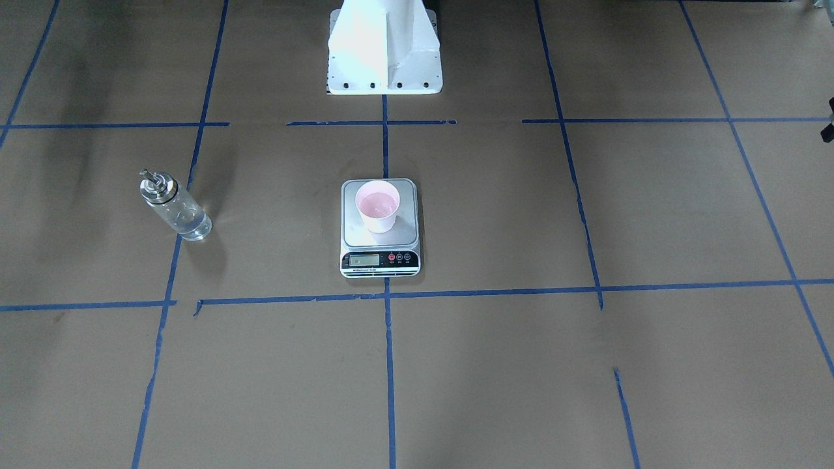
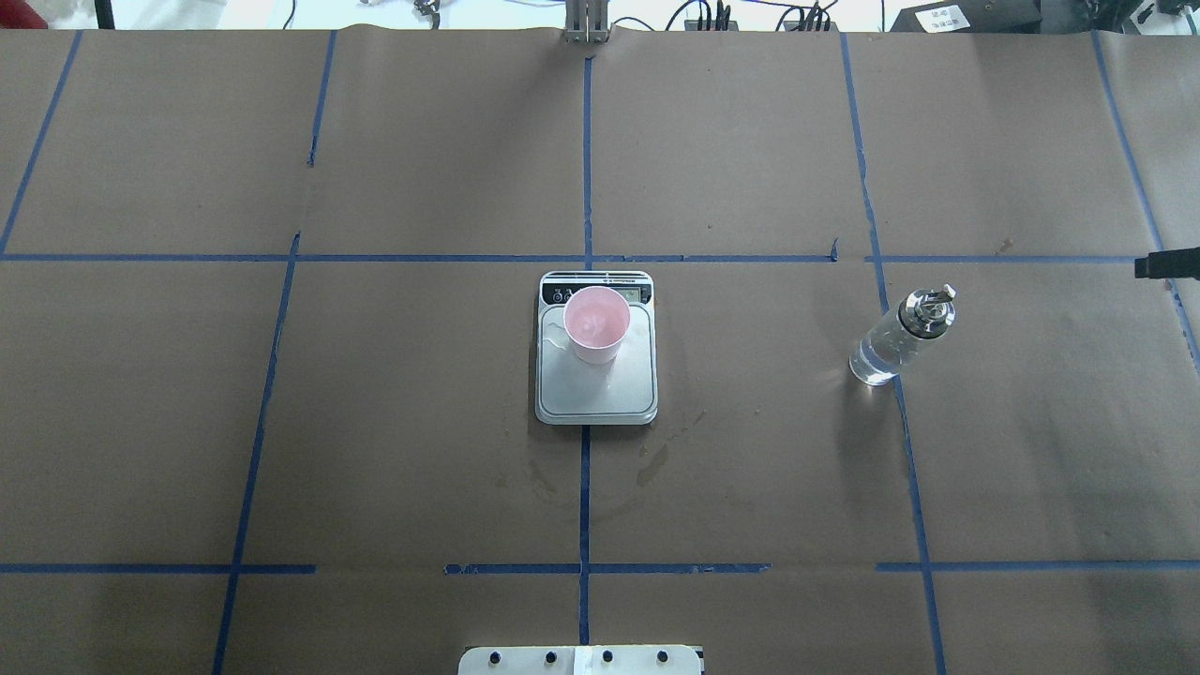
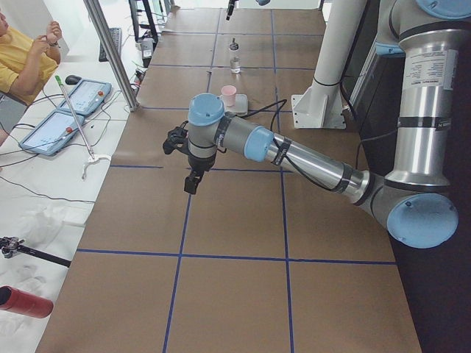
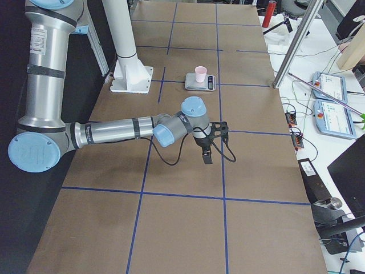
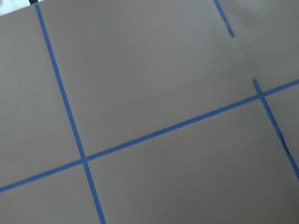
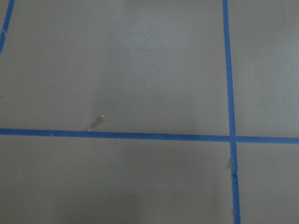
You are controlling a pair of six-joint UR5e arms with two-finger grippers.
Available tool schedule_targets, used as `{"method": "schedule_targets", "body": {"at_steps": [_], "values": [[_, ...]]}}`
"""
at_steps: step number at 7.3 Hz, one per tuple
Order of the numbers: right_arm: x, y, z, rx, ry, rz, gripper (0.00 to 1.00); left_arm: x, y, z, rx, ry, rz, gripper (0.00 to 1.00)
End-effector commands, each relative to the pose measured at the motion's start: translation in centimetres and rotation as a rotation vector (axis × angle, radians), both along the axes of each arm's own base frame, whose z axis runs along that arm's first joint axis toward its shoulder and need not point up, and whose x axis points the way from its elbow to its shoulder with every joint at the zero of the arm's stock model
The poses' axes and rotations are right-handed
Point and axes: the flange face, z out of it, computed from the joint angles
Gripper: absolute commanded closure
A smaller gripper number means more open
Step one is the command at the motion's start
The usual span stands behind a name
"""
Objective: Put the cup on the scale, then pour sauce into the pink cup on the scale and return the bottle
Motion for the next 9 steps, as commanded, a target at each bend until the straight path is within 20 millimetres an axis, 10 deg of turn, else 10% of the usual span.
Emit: {"method": "schedule_targets", "body": {"at_steps": [1,4,9], "values": [[1.7,0.7,1.4,-0.027,-0.020,-0.136,0.00,-0.7,0.1,3.8,-0.074,0.005,-0.039,0.00],[4.9,1.3,2.1,-0.083,-0.074,-0.200,0.00,-1.9,0.1,11.4,-0.124,-0.033,0.010,0.00],[4.9,1.6,2.7,-0.116,-0.069,-0.190,0.00,-1.9,0.3,12.5,-0.161,-0.064,0.002,0.00]]}}
